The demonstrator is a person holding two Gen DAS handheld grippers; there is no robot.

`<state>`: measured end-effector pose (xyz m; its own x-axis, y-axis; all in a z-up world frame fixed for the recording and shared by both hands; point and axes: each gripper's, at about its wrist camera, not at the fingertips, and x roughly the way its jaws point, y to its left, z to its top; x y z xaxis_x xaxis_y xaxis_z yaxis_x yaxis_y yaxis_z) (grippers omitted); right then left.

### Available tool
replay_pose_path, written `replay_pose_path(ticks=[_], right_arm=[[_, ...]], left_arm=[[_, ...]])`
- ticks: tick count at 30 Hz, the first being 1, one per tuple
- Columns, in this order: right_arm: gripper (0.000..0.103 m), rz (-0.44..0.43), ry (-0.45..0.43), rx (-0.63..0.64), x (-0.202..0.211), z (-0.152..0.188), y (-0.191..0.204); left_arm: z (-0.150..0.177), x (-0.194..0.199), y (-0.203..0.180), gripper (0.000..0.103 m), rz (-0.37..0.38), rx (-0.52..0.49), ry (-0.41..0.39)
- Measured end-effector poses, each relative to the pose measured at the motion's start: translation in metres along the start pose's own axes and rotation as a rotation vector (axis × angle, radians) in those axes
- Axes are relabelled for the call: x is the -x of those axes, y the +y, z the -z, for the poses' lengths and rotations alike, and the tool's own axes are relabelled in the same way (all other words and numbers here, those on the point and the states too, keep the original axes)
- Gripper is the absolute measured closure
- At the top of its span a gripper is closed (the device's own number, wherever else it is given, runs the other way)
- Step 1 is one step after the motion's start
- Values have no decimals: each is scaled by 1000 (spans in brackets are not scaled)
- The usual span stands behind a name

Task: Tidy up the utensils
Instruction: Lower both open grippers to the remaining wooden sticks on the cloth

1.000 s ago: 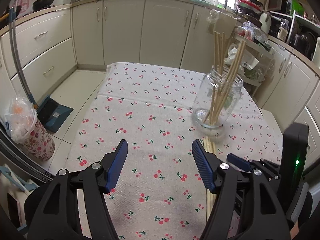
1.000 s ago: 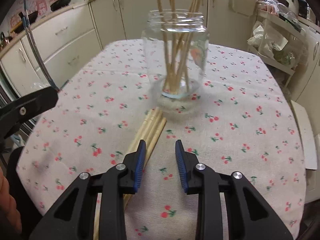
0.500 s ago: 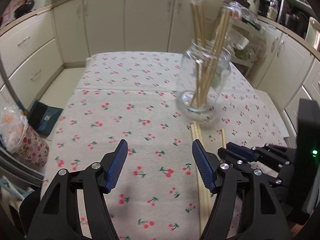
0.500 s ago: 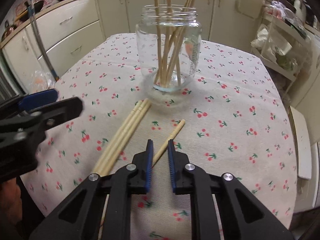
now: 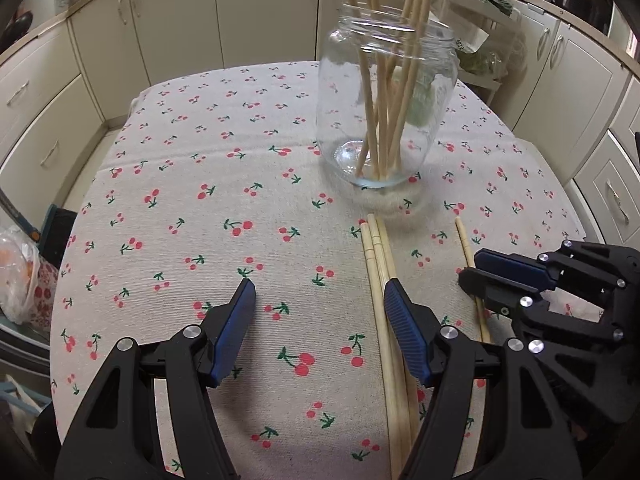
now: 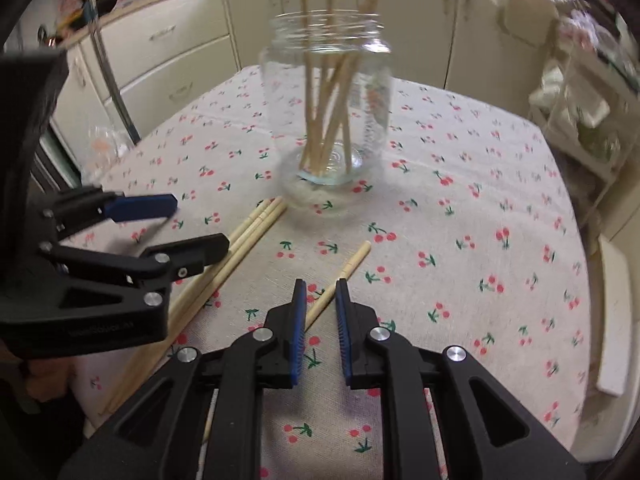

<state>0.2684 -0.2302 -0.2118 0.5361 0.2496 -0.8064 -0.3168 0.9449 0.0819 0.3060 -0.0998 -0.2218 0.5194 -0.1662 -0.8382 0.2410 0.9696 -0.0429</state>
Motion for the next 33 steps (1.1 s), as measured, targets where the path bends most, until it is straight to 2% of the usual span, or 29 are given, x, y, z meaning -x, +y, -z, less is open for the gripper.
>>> replay_pose_path(ticks=[4,11,14,15,16,18,21,23,27,33], right_arm=[[87,-11,-3,-32,1,0,-2],[87,-52,1,-79,2,1,-1],[90,-48,5,-117,3,2,-5],[90,-45,8,-125,3,2,-5],[90,-40,11,-114,3,2,-3],[90,-42,32,-21,3,1,8],[90,-43,74,69,4,-1,14],[90,-38,85,23,3,-3,6],[89,-24,85,-65,-1,-8,1],[88,79,63,-55,-4,-9,15]], left_arm=[[-2,-2,0,39,-36,-14,9],[-4,-5,-3,40,-59,-42,22],[-6,-6,-5,53,-41,-55,17],[-7,-6,-5,62,-35,-56,18],[-8,-5,-5,71,-23,-63,19],[-8,-4,-3,79,-4,-85,20],[-10,-5,3,80,54,-137,28],[-12,-5,5,80,78,-165,44],[-17,-9,10,79,65,-118,69],[-22,-12,7,77,11,-60,85]])
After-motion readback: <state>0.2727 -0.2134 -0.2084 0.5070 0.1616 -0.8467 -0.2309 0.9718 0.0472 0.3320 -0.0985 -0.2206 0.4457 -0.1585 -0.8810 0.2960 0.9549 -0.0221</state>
